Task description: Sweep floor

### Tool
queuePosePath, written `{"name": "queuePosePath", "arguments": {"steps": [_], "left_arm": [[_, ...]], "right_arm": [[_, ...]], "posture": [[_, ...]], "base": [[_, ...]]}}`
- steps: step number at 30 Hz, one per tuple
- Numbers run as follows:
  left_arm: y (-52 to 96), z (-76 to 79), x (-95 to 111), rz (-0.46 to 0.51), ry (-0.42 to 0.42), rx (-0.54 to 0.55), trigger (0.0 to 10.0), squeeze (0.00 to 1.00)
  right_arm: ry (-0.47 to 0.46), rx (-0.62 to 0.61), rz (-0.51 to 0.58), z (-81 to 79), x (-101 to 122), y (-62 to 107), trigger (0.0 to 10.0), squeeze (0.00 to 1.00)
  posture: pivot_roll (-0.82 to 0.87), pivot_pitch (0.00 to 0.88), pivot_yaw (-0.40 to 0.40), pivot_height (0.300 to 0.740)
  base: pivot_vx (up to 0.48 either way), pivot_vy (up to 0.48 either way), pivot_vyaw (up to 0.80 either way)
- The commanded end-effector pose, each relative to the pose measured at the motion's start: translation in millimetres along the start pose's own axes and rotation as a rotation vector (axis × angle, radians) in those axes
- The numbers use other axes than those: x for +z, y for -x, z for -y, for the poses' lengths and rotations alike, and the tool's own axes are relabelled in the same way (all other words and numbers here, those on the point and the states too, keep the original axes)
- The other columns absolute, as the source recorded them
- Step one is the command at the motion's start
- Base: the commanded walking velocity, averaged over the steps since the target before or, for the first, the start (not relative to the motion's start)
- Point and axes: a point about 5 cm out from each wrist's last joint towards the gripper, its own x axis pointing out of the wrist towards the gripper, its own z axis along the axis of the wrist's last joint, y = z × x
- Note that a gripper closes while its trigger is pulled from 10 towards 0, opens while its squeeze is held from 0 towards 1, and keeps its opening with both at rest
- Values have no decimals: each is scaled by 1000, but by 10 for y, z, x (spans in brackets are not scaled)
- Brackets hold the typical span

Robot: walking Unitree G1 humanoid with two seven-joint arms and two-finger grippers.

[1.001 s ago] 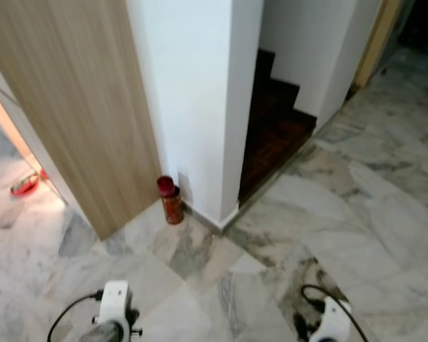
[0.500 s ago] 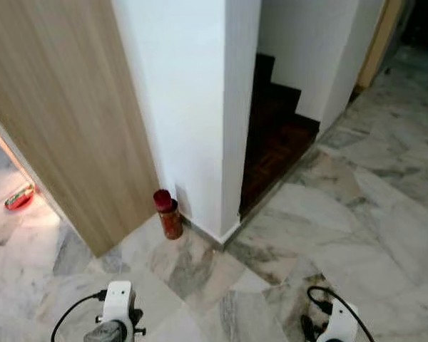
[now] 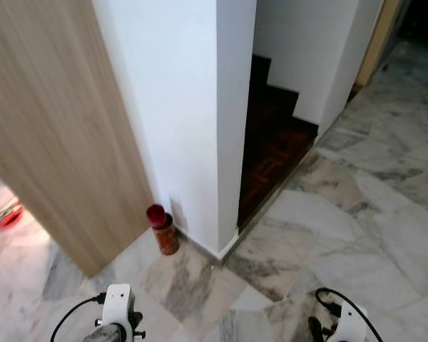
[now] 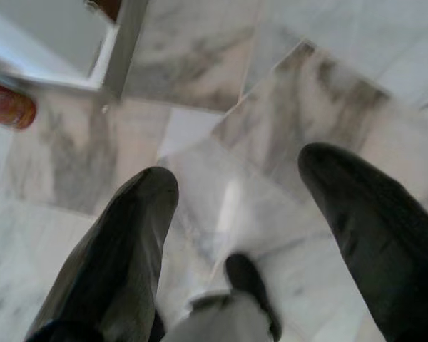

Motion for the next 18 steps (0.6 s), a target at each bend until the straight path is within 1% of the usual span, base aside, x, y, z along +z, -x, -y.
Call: {"name": "queuePosePath", "arguments": {"steps": [1,6,10,12,17,18], "left_arm": [[-15,29,76,24,3,-1,10000,0],[-14,24,68,20,-3,-4,10000,0],[-14,1,74,13,-18,13,10000,0],[-23,6,144,36,-18,9,10000,0],[-32,18,206,58,-8,8,10000,0],[-35,24,228,66,-4,8,10000,0]], "right_arm": [[-5,-24,-28,129,-59,35,10000,0],[-8,-36,-41,202,-132,69,10000,0],[-12,-39,-47,211,-170,80,10000,0],[-13,-38,-53,194,-191,81,10000,0],[-10,-35,-61,170,-223,82,10000,0],[-7,-31,-67,137,-251,81,10000,0]], "posture": [[-150,0,36,740],[-154,0,37,740],[-129,0,46,740],[-85,0,35,740],[-45,0,17,740],[-45,0,22,740]], "base": [[311,0,-788],[298,0,-788],[0,0,-788],[0,0,-788],[0,0,-788],[0,0,-788]]}}
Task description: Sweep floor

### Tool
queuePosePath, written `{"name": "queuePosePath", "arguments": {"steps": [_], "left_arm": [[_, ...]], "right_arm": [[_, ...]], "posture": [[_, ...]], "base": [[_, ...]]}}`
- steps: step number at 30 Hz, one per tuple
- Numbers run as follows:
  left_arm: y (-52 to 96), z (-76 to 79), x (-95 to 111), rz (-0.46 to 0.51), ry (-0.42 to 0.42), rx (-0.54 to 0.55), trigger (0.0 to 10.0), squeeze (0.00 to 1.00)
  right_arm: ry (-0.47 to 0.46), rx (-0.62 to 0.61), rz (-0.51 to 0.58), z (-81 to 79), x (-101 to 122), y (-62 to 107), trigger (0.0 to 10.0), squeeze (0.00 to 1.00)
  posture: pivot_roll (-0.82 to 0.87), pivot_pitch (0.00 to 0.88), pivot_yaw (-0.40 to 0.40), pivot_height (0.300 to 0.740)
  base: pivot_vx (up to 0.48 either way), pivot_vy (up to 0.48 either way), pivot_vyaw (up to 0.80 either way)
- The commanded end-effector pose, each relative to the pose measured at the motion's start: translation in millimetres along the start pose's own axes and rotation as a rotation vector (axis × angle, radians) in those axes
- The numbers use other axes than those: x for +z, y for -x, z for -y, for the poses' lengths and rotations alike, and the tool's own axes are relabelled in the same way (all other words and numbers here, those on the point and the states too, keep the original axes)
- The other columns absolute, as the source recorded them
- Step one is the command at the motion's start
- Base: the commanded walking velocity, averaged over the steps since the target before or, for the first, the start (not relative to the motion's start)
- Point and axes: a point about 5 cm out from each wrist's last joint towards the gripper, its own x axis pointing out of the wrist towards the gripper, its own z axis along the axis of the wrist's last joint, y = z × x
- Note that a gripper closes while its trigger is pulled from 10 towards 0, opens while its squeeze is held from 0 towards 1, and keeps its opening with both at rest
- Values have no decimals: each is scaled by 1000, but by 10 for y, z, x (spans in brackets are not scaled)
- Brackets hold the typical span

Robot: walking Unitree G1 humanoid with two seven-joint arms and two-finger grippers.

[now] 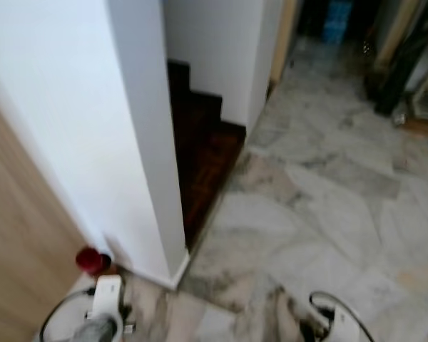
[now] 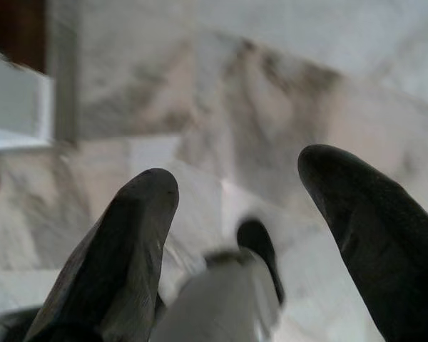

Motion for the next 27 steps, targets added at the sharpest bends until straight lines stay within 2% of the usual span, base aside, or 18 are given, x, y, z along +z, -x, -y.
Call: {"name": "queuePosePath", "arguments": {"steps": [1,9,12,17,22,27], "left_arm": [[-6,3,45,18,2,0,10000,0],[3,-28,14,9,-15,11,10000,0],[9,-57,7,12,0,29,10000,0],[6,-57,40,34,18,34,10000,0],[5,-38,26,27,-1,24,10000,0],[2,7,7,21,5,15,10000,0]], "right_arm": [[1,-13,-29,15,-95,19,10000,0],[-3,-3,-35,-43,-153,21,10000,0],[9,-6,-46,-45,-157,20,10000,0],[23,-6,-50,-40,-155,20,10000,0],[24,-4,-46,-41,-149,19,10000,0],[33,-7,-43,-1,-151,29,10000,0]], "posture": [[-44,0,23,740],[-38,0,18,740],[29,0,-17,740],[56,0,-29,740],[44,0,-23,740],[-41,0,-19,740]], "base": [[0,0,-788],[0,0,-788],[0,0,-788],[0,0,-788],[0,0,-788],[0,0,-788]]}}
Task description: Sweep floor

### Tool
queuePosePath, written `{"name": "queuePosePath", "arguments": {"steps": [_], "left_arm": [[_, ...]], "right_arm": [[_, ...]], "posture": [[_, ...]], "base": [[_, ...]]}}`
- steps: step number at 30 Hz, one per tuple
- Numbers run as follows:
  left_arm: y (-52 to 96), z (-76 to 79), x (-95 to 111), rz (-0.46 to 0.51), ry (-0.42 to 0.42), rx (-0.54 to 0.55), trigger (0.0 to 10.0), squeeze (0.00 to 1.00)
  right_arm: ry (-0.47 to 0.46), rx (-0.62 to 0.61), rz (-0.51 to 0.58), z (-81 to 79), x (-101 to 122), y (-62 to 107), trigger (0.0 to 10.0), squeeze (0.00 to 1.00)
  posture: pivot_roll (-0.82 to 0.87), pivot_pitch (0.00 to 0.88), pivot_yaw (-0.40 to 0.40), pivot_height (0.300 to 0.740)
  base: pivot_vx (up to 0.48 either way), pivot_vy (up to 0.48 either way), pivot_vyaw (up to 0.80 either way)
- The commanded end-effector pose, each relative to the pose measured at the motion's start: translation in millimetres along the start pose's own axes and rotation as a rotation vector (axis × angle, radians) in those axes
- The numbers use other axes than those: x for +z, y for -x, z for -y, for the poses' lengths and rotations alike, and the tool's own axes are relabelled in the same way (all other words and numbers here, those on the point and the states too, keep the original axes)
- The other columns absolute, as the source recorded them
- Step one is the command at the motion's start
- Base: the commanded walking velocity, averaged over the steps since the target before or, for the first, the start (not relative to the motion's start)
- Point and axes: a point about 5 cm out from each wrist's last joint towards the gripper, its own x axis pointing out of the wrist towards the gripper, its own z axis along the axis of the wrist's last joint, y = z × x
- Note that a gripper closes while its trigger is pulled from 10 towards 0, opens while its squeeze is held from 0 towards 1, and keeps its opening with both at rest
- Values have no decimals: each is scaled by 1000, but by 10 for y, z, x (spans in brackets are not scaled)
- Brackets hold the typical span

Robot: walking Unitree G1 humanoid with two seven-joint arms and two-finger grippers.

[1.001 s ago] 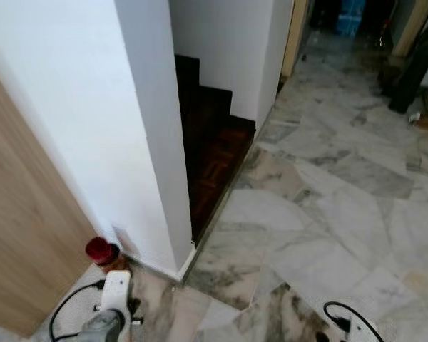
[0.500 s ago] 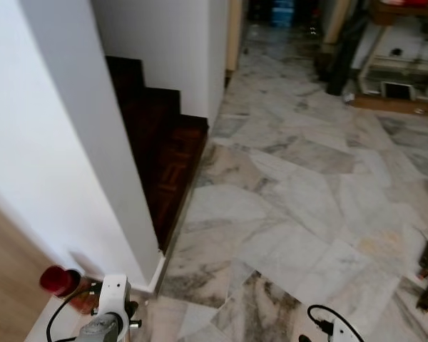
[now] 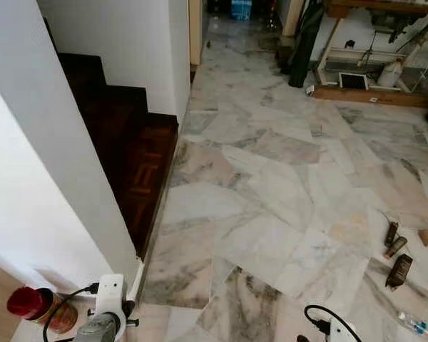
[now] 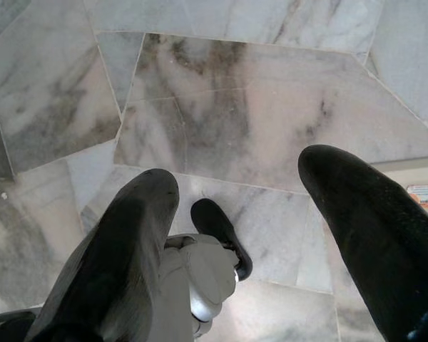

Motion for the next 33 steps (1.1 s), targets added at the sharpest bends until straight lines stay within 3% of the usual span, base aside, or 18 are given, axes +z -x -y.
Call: {"name": "queuePosePath", "arguments": {"steps": [1,13,29,33], "left_arm": [[1,27,-7,9,-7,-4,10000,0],[10,41,-69,-12,-13,-14,10000,0],[12,41,-69,-9,-31,-26,10000,0],[13,44,-71,-8,-30,-28,10000,0]], "right_arm": [[6,-13,-4,53,-26,16,10000,0],[-20,-45,-10,139,-97,49,10000,0],[4,-46,22,110,33,18,10000,0],[-1,-63,33,183,47,33,10000,0]], "posture": [[-62,0,-17,740],[-117,0,6,740],[-121,0,19,740],[-119,0,18,740]], "base": [[0,0,-788],[0,52,-788],[0,60,-788],[0,0,-788]]}}
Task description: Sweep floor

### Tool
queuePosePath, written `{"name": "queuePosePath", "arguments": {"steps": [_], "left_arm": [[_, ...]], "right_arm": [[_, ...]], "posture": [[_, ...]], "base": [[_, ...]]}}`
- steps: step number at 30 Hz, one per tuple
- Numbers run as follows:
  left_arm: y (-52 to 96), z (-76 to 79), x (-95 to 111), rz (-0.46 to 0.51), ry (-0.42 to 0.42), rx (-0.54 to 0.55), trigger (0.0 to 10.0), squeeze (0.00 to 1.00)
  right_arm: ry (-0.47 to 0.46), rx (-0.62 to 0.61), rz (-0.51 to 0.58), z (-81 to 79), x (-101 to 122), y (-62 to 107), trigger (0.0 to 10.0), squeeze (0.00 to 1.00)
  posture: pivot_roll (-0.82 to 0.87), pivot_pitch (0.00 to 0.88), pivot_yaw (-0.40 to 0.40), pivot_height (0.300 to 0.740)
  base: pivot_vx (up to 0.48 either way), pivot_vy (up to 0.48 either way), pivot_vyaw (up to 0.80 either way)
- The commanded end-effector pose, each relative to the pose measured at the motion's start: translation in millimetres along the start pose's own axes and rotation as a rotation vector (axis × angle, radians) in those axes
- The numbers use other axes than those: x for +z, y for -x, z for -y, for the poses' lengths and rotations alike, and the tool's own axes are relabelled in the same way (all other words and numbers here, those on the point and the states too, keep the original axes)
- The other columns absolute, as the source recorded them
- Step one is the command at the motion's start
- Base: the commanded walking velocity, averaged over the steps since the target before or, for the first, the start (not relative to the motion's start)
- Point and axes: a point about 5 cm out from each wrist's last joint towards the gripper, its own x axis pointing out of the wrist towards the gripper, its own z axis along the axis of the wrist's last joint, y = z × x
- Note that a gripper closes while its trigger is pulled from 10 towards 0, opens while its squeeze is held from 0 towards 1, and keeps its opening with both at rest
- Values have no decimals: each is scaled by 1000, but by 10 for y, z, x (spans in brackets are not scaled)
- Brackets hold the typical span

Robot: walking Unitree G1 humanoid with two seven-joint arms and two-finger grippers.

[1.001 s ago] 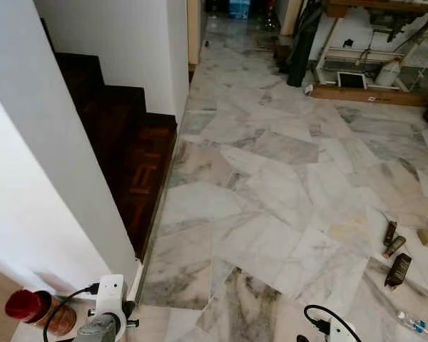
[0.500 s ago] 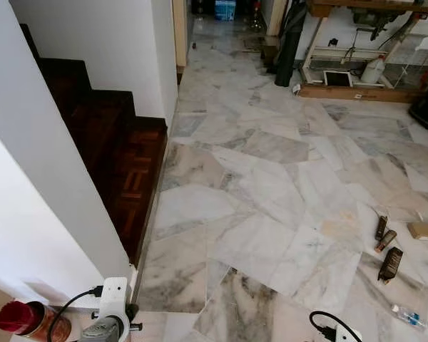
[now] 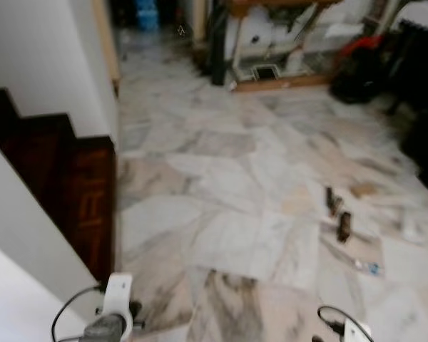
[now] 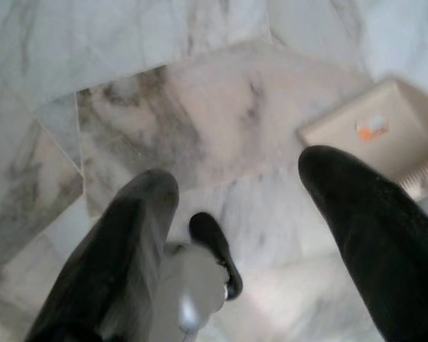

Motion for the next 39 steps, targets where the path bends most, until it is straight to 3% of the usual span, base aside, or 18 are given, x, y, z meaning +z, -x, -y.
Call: {"name": "queuePosePath", "arguments": {"steps": [1,13,23,29,32,34,39], "left_arm": [[-18,59,64,20,-7,-16,10000,0],[-18,67,60,18,4,-19,10000,0],[-21,91,58,16,13,-27,10000,0],[-23,94,66,17,14,-27,10000,0],[-23,94,64,18,15,-26,10000,0],[-22,93,59,16,15,-26,10000,0],[-21,91,51,14,17,-26,10000,0]], "right_arm": [[-2,-23,4,85,17,12,10000,0],[1,-14,63,15,246,-40,10000,0],[3,-9,41,-227,171,-68,10000,0],[5,-12,31,-288,158,-76,10000,0],[6,-14,34,-286,185,-81,10000,0],[6,-22,58,-191,341,-94,10000,0],[9,-28,77,-142,478,-105,10000,0]], "posture": [[-118,0,18,740],[-124,0,16,740],[-123,0,13,740],[-122,0,13,740],[-124,0,11,740],[-126,0,12,740],[-125,0,11,740]], "base": [[0,0,-788],[0,0,-788],[0,0,-788],[0,0,-788],[0,0,-788],[0,0,-788],[0,0,-788]]}}
